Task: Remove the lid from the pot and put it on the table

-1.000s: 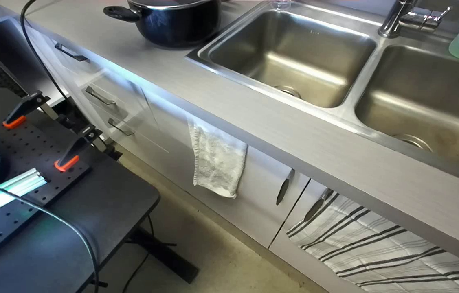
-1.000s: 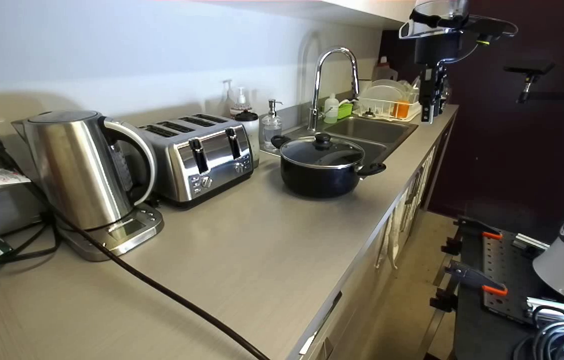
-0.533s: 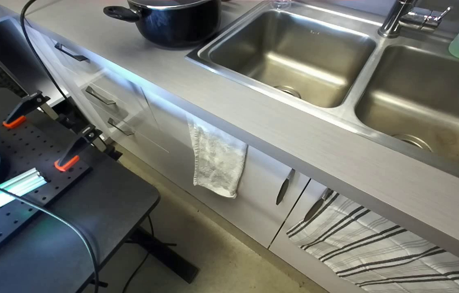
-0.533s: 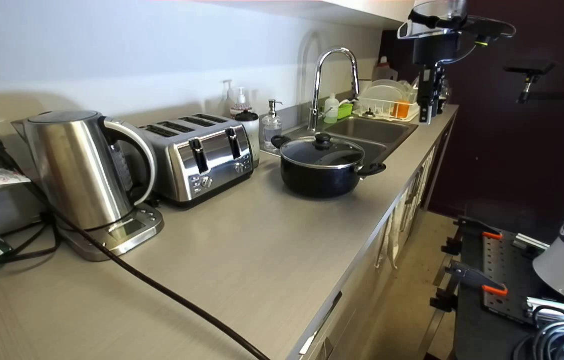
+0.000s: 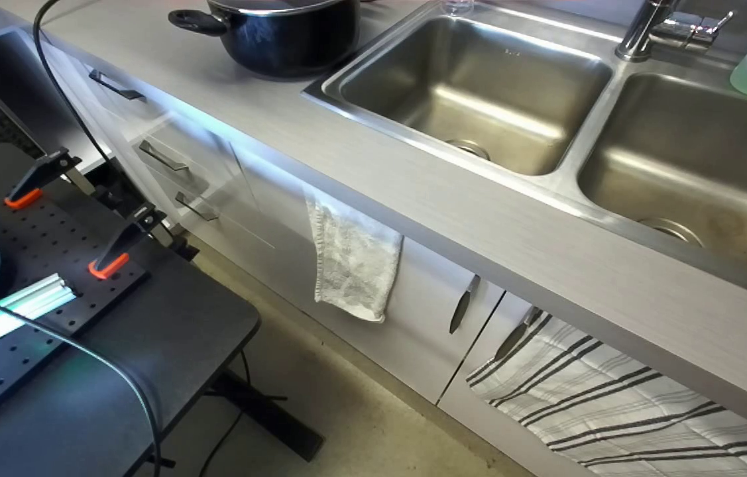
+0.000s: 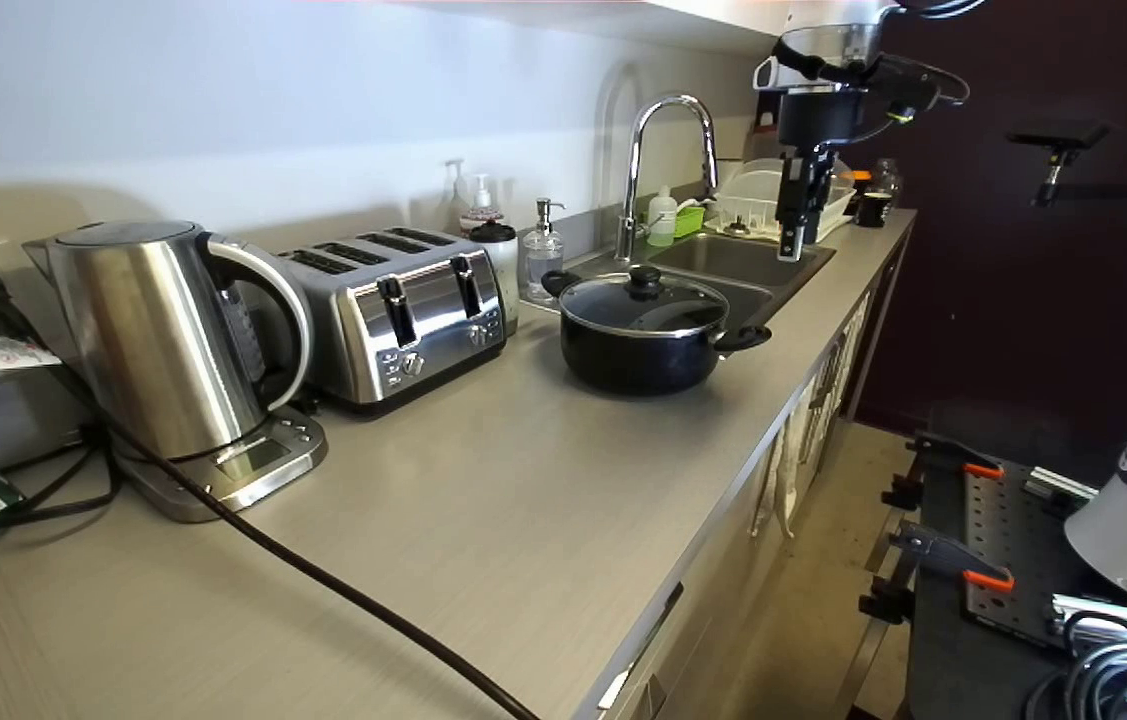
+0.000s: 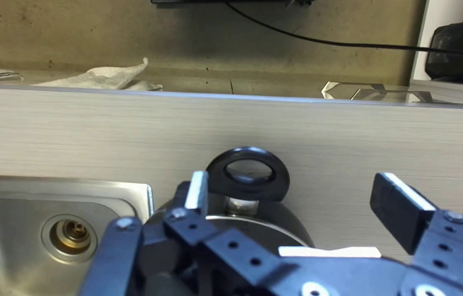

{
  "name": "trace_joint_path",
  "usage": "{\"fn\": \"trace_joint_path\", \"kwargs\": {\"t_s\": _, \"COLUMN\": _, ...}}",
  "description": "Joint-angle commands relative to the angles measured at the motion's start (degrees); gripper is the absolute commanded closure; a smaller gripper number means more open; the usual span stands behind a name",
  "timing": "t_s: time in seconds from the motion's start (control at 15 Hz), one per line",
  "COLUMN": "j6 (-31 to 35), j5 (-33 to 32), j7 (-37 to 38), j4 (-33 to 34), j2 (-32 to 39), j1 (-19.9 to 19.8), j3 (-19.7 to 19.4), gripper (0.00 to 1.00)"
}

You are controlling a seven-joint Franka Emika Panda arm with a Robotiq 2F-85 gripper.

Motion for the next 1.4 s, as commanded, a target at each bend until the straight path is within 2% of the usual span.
{"fn": "trace_joint_path", "kwargs": {"t_s": 0.0, "j6": 2.52, "j5": 0.71, "j7": 0.07, "j4": 5.02, "j2": 6.43, "j1": 0.17, "j3": -0.05, "gripper": 0.00}}
{"fn": "trace_joint_path", "kwargs": {"t_s": 0.73, "j6": 8.10, "j5": 0.71, "j7": -0.77, "j4": 16.16, "j2": 19.98, "j1": -1.04, "j3": -1.25, "gripper": 0.00}}
{"fn": "trace_joint_path", "kwargs": {"t_s": 1.33, "j6": 7.11, "j5": 1.09, "j7": -1.29, "j4": 25.89, "j2": 29.66, "j1": -2.03, "j3": -1.66, "gripper": 0.00}}
